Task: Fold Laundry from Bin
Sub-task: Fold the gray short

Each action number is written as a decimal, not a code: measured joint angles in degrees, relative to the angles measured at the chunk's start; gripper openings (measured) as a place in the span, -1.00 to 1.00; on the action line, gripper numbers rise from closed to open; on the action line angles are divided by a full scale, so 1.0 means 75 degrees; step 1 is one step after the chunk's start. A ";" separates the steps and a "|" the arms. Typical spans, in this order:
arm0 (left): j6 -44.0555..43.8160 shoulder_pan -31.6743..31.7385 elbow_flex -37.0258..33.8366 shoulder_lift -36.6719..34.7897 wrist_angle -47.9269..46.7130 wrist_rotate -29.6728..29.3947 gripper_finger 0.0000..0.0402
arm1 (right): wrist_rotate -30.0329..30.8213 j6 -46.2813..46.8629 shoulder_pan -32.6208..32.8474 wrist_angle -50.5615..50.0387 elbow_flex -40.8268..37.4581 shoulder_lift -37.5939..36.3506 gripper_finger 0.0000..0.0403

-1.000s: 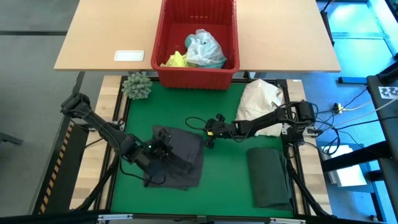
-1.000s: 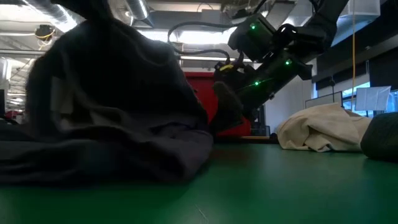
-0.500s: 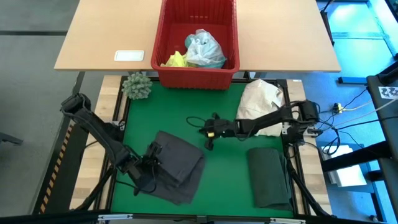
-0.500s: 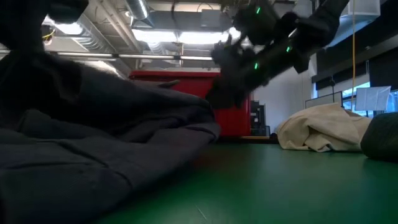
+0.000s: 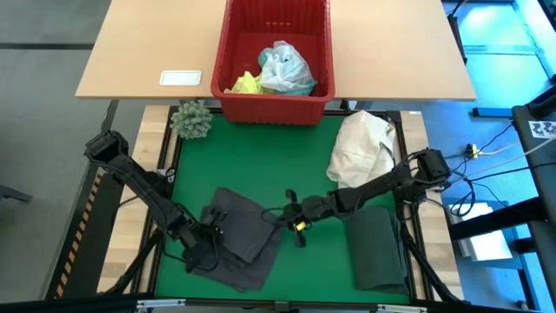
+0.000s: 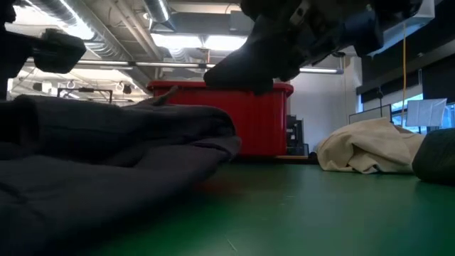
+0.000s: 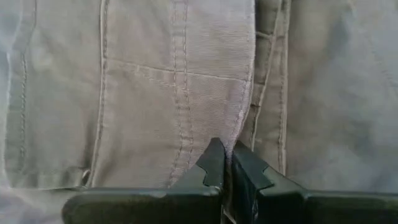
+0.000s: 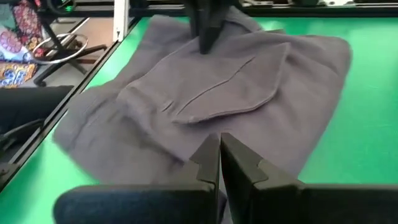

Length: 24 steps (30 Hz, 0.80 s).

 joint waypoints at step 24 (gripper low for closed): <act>0.0990 -0.0703 0.1800 0.0826 -0.1927 -0.0327 -0.07 | 0.0397 -0.0073 -0.0363 0.0339 0.0019 0.0003 -0.92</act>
